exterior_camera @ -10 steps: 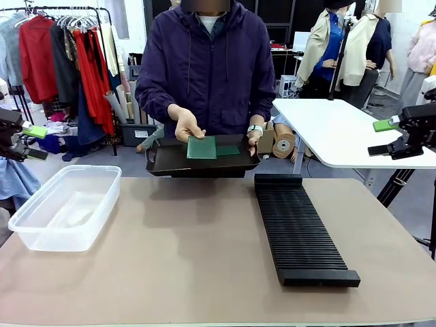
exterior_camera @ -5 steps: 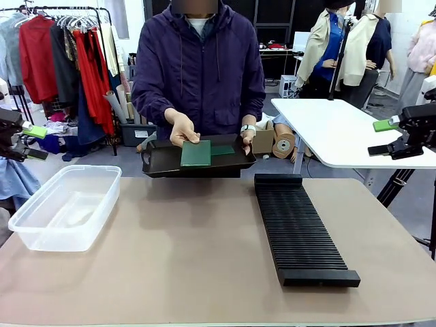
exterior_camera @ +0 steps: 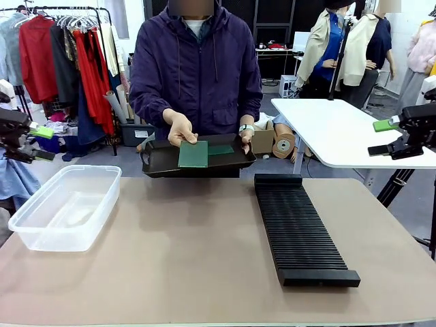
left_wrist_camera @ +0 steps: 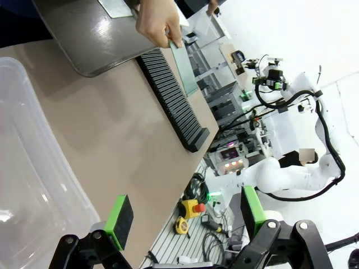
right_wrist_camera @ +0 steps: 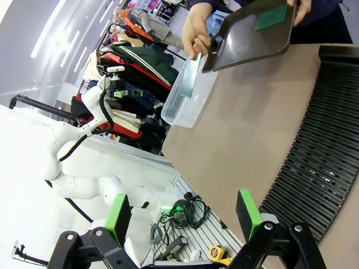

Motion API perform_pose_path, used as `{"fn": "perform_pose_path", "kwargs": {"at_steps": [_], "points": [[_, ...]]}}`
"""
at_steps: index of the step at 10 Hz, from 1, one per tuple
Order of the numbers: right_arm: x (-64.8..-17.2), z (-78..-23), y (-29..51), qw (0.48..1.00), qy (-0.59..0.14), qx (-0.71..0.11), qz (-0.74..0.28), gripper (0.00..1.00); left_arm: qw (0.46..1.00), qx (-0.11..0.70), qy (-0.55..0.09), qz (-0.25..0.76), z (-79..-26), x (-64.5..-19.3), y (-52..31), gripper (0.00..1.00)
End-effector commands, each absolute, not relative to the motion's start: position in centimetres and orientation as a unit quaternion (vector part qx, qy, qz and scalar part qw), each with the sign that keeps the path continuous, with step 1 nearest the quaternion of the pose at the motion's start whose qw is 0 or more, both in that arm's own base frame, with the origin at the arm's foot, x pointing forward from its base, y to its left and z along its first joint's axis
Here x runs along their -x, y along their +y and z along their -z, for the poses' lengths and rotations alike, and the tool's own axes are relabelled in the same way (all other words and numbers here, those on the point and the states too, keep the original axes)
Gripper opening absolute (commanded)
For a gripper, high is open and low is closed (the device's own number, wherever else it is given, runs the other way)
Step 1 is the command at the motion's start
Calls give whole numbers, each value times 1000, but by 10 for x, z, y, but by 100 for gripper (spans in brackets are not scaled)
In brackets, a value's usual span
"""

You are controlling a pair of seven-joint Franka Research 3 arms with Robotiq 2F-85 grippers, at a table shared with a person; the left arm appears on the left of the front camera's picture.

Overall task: Sort PCBs into racks and boxes based on the side picked up.
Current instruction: Pick up the Blank PCB handed by the Human.

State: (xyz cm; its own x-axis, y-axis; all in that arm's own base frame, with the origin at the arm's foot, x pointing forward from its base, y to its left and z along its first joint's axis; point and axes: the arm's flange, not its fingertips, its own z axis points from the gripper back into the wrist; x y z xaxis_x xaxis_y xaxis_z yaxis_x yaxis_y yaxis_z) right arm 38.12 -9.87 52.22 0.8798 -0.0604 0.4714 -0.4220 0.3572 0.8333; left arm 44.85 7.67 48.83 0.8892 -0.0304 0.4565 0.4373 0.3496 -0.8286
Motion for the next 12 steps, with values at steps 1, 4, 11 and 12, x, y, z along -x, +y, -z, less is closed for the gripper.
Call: {"fn": "perform_pose_path", "kwargs": {"at_steps": [1,4,11,12], "points": [[-381,-524,-99,789,-221,-562,-116,100,781,592,-166,108,-474,-475,50,100],[-381,-524,-99,789,-221,-562,-116,100,772,605,-166,99,-448,-496,6,100],[-381,-524,-99,789,-221,-562,-116,100,735,651,-142,127,-402,-541,-108,100],[-381,-524,-99,789,-221,-562,-116,100,737,651,-133,126,-399,-542,-118,100]]}}
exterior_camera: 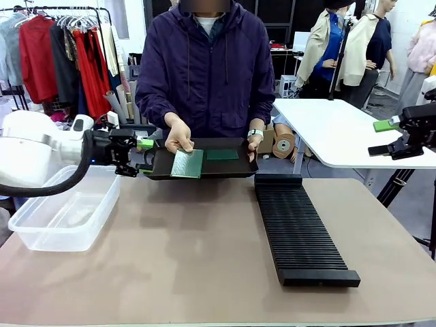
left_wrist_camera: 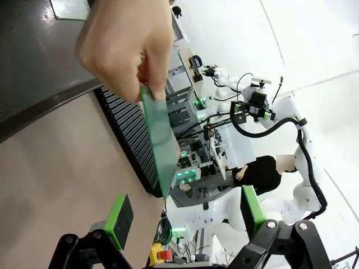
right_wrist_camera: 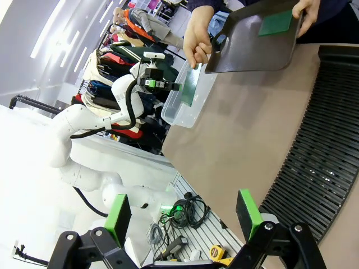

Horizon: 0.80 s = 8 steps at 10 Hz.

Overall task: Sort PCBs into racks and boxes based on the side picked up.
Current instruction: Pick up the Blank PCB handed by the Human.

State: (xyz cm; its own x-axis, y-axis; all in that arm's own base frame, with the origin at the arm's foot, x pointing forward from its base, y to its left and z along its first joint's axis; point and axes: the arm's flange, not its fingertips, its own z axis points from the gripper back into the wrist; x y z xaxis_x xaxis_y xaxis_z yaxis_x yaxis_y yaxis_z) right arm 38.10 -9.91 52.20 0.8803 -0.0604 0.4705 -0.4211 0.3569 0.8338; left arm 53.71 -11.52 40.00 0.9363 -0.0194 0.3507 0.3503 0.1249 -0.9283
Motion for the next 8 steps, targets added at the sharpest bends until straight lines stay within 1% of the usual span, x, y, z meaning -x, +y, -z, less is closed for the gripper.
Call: {"fn": "perform_pose_path", "kwargs": {"at_steps": [1,4,8], "points": [[-381,-524,-99,789,-221,-562,-116,100,738,650,-133,122,-393,-544,-128,100],[-381,-524,-99,789,-221,-562,-116,100,724,662,-151,122,-383,-553,-151,100],[-381,-524,-99,789,-221,-562,-116,100,717,664,-154,143,-372,-573,-173,100]]}}
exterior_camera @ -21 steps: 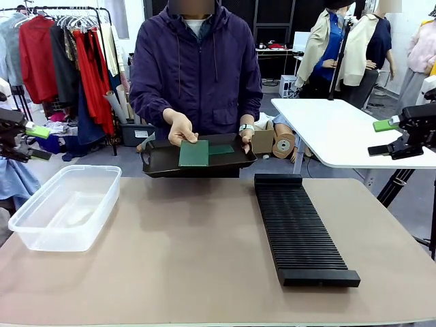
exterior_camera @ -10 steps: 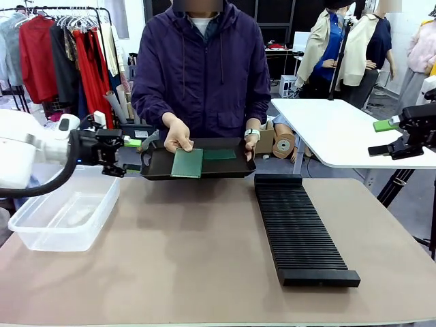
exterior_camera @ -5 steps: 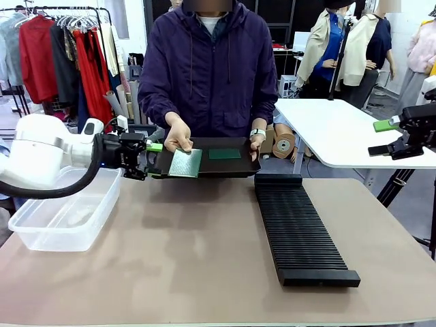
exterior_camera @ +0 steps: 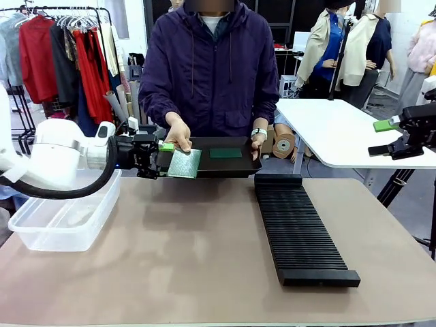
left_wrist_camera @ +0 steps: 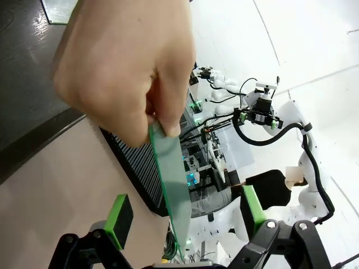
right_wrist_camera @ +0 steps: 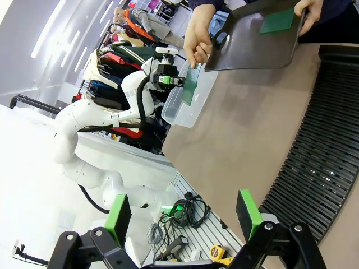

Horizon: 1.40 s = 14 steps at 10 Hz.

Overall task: Sort PCBs into racks and boxes based on the side picked up.
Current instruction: Pick up the Blank PCB handed by the Human.

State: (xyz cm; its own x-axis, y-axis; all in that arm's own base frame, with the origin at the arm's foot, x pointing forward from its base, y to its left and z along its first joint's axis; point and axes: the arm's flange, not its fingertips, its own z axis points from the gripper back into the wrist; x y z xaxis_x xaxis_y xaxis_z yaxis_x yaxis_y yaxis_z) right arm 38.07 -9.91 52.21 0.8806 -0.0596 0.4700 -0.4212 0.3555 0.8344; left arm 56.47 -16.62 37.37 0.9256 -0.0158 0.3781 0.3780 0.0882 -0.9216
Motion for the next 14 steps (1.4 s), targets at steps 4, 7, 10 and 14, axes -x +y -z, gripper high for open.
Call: {"fn": "perform_pose_path", "kwargs": {"at_steps": [4,7,10,14], "points": [[-381,-524,-99,789,-221,-562,-116,100,716,667,-148,143,-368,-589,-186,96],[-381,-524,-99,789,-221,-562,-116,100,720,665,-140,139,-365,-593,-188,42],[-381,-524,-99,789,-221,-562,-116,100,721,667,-126,137,-362,-591,-187,0],[-381,-524,-99,789,-221,-562,-116,100,724,666,-114,138,-361,-590,-186,0]]}}
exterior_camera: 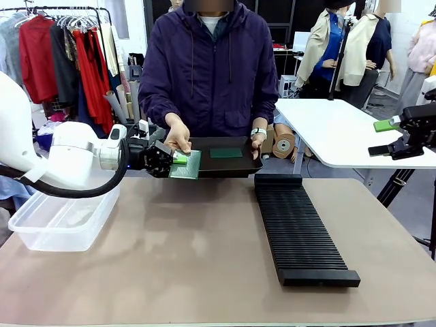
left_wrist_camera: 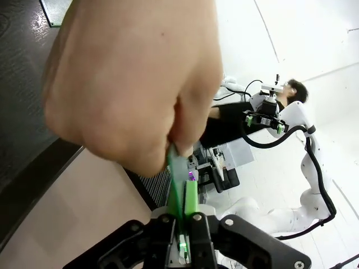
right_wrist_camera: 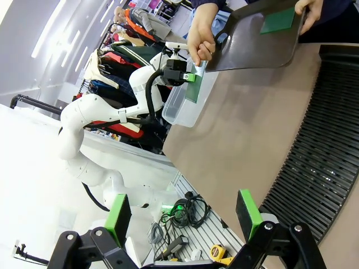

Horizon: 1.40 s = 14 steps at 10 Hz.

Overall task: Sort PCBs into racks and boxes based on the side picked up.
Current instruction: Pick up the Blank PCB handed by the Human, then if the short side of the Blank PCB is picked up, insert it into the PCB Rack ; if the long side is picked up, place it in the Organizing box.

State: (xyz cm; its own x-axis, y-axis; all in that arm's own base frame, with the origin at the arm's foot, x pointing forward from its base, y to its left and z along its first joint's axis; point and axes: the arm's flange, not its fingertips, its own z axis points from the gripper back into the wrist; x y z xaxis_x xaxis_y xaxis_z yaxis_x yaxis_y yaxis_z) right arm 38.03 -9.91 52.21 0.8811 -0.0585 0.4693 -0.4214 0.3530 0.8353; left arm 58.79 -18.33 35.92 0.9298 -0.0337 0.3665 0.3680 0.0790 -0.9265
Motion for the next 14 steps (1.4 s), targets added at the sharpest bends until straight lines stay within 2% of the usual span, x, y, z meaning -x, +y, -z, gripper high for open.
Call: {"fn": "perform_pose_path", "kwargs": {"at_steps": [1,14], "points": [[-381,-524,-99,789,-221,-562,-116,100,726,665,-111,139,-361,-590,-186,0],[-381,-524,-99,789,-221,-562,-116,100,726,664,-120,136,-359,-587,-183,0]]}}
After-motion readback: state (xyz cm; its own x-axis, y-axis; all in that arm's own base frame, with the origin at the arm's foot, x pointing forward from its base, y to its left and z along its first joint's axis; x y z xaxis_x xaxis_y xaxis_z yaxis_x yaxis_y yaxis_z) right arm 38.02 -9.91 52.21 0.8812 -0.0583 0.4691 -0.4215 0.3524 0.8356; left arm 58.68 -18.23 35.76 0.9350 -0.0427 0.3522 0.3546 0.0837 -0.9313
